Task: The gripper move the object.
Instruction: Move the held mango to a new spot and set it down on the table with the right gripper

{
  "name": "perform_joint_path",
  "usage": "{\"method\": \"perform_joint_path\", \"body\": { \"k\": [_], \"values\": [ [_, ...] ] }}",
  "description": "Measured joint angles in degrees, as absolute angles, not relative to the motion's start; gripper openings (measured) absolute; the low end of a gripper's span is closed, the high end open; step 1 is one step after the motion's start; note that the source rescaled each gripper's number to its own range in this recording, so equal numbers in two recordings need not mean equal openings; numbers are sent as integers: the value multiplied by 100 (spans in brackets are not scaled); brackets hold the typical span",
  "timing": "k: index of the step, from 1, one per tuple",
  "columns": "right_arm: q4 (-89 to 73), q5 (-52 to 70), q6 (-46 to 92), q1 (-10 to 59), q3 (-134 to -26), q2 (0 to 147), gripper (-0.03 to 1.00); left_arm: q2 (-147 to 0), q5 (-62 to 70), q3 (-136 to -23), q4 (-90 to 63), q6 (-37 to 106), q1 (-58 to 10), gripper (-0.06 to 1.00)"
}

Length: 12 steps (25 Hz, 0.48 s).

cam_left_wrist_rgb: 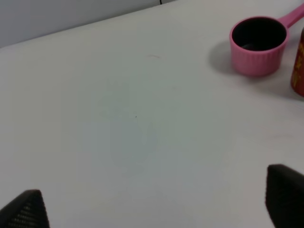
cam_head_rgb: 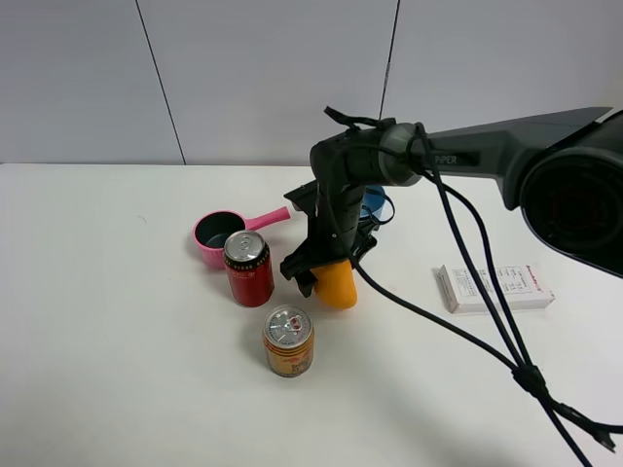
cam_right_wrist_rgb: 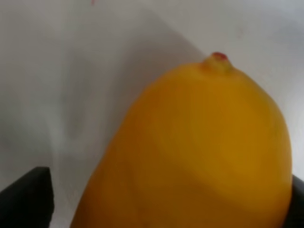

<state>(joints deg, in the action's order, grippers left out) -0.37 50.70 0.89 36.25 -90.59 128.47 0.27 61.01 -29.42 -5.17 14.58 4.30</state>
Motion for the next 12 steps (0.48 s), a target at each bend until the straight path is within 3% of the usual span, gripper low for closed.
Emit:
{"method": "perform_joint_path", "body": {
  "k": [2, 8, 12],
  "values": [
    [-37, 5021, 0, 3625, -9059, 12842, 48, 27, 6101, -2942, -517, 1458, 430, 100],
    [0, 4972, 0, 3625, -9059, 12709, 52, 27, 6101, -2942, -517, 1458, 430, 100],
    [0, 5042, -167, 3625, -9059, 12603, 78, 27, 6101, -2942, -517, 1458, 430, 100]
  ]
}}
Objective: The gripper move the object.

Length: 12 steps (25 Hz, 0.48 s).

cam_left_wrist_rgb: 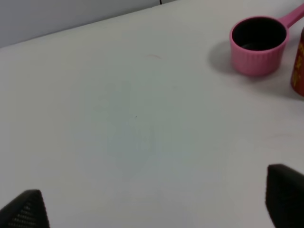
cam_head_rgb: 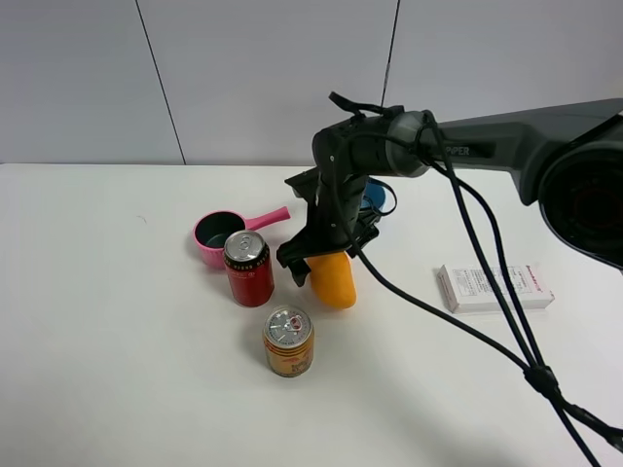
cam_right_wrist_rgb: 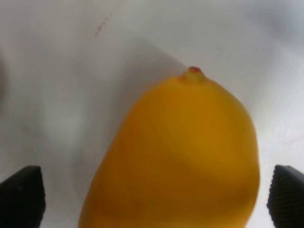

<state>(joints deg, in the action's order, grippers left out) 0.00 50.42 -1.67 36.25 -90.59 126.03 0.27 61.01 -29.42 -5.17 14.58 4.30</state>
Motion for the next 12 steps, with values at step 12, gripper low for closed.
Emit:
{"method": "perform_joint_path", "body": {
  "k": [12],
  "values": [
    [242, 5471, -633, 3625, -9059, 11671, 86, 27, 6101, -2942, -517, 1458, 430, 100]
  ]
}}
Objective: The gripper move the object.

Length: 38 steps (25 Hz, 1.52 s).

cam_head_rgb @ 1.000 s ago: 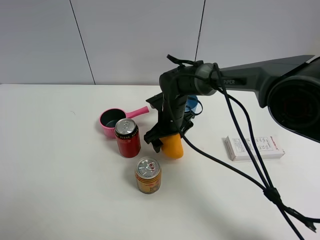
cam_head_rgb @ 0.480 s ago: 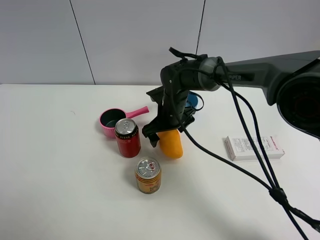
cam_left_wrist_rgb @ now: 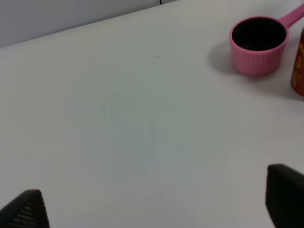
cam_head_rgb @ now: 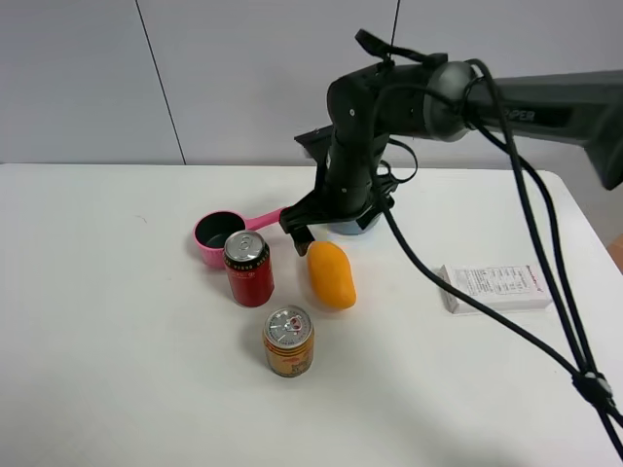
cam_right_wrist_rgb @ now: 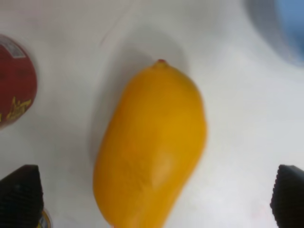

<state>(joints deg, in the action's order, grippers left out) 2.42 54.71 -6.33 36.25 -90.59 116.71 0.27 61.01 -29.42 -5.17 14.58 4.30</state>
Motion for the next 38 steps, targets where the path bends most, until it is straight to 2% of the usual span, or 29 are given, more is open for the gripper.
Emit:
{"method": "perform_joint_path", "body": {
  "k": [7, 16, 22, 29, 38],
  "values": [
    [501, 5813, -917, 3385, -9059, 10691, 86, 27, 6101, -2942, -517, 1458, 430, 100],
    [1245, 6815, -1006, 2448, -9055, 9522, 86, 27, 6101, -2942, -517, 1458, 430, 100],
    [1446, 6963, -1006, 2040, -9000, 8792, 86, 27, 6101, -2942, -517, 1458, 430, 100],
    [1635, 6966, -1046, 1612, -7984, 7467, 86, 27, 6101, -2942, -517, 1460, 430, 100],
    [1455, 6930, -1472, 1532, -5639, 5161, 86, 27, 6101, -2942, -517, 1460, 430, 100]
  ]
}}
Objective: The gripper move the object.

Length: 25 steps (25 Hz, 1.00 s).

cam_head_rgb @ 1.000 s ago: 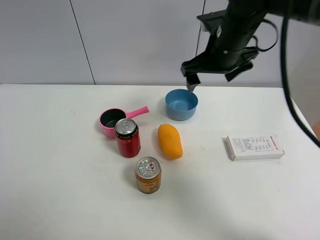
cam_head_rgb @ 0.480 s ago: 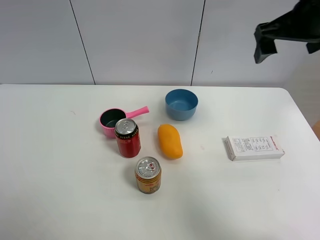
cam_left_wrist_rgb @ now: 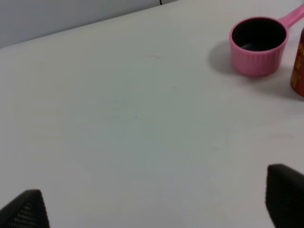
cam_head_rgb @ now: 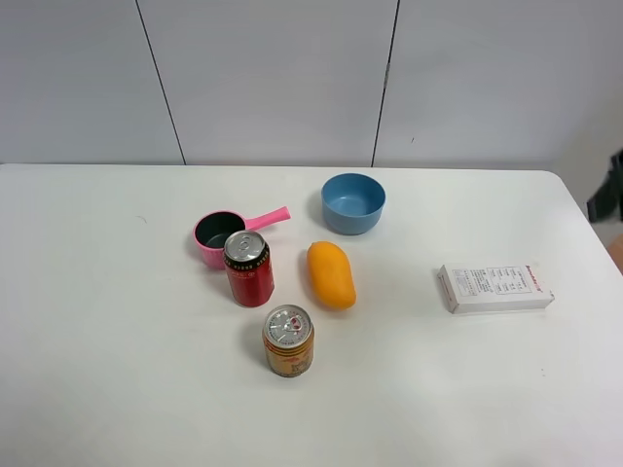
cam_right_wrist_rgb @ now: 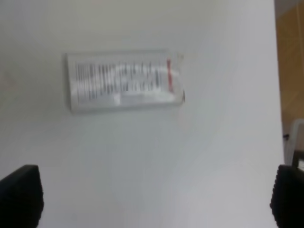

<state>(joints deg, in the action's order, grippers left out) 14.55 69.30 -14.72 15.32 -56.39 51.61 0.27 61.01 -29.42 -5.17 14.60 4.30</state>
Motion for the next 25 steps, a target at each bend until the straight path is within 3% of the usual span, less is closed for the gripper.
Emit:
{"method": "perform_joint_path", "body": {
  "k": [13, 25],
  "values": [
    [984, 6358, -1510, 1532, -2973, 1586, 86, 27, 6101, -2942, -517, 1460, 430, 100],
    [969, 6229, -1505, 1532, -2844, 11, 86, 27, 6101, -2942, -517, 1460, 430, 100]
  ]
}}
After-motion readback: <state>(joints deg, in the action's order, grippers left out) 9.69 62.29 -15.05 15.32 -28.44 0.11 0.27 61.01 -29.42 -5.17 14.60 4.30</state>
